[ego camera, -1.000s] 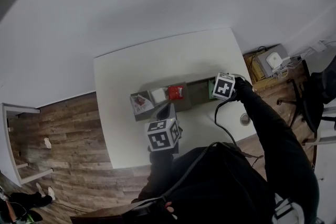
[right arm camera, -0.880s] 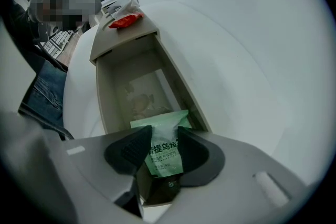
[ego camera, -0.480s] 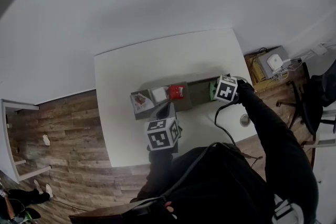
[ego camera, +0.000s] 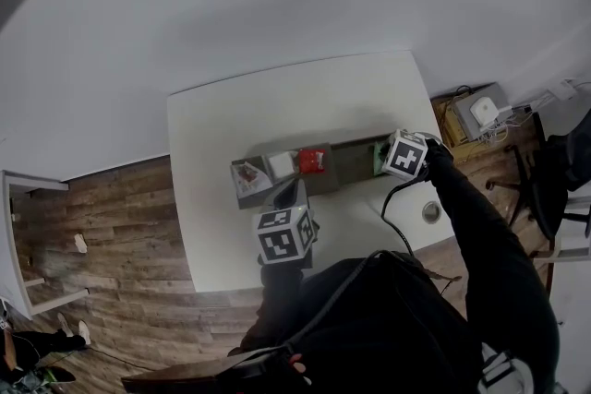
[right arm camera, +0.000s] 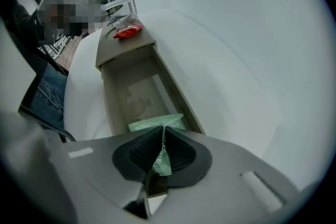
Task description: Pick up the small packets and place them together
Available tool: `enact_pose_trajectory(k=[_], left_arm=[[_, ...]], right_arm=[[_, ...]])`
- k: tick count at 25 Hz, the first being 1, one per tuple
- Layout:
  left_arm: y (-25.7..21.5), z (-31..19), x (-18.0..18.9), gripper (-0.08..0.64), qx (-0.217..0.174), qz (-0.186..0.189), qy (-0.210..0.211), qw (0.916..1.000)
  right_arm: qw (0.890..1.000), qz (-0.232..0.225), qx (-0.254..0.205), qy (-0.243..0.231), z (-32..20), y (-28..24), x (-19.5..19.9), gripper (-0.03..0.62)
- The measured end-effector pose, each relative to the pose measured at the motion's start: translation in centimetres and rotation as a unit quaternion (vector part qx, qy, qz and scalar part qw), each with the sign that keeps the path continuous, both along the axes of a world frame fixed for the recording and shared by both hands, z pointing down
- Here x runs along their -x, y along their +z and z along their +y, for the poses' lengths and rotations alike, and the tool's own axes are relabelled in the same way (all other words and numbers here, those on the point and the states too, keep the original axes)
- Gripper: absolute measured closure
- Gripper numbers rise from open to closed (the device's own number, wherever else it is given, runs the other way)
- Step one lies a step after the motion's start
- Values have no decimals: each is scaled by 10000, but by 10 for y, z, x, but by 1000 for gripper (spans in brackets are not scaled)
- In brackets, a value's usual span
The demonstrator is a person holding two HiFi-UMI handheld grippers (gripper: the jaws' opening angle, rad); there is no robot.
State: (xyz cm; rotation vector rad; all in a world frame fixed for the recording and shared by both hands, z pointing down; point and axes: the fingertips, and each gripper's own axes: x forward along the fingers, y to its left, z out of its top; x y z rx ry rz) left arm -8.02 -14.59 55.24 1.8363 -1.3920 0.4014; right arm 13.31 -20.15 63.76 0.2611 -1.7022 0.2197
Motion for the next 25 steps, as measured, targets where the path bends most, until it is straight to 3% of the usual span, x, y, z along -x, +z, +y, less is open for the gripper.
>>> enact_pose_trajectory(k=[12, 19, 25], left_arm=[[-3, 2, 4, 560, -51, -12, -53, 10000], [-10, 9, 12, 560, -92, -54, -178, 9998], [-9, 16, 23, 560, -75, -75, -359, 9993]], right_arm=[[9969, -480, -623, -67, -17, -59, 20, 572], [9858, -1311, -966, -407, -9, -104, 81, 571], [9752, -1864, -948, -722, 7, -120, 142, 571]])
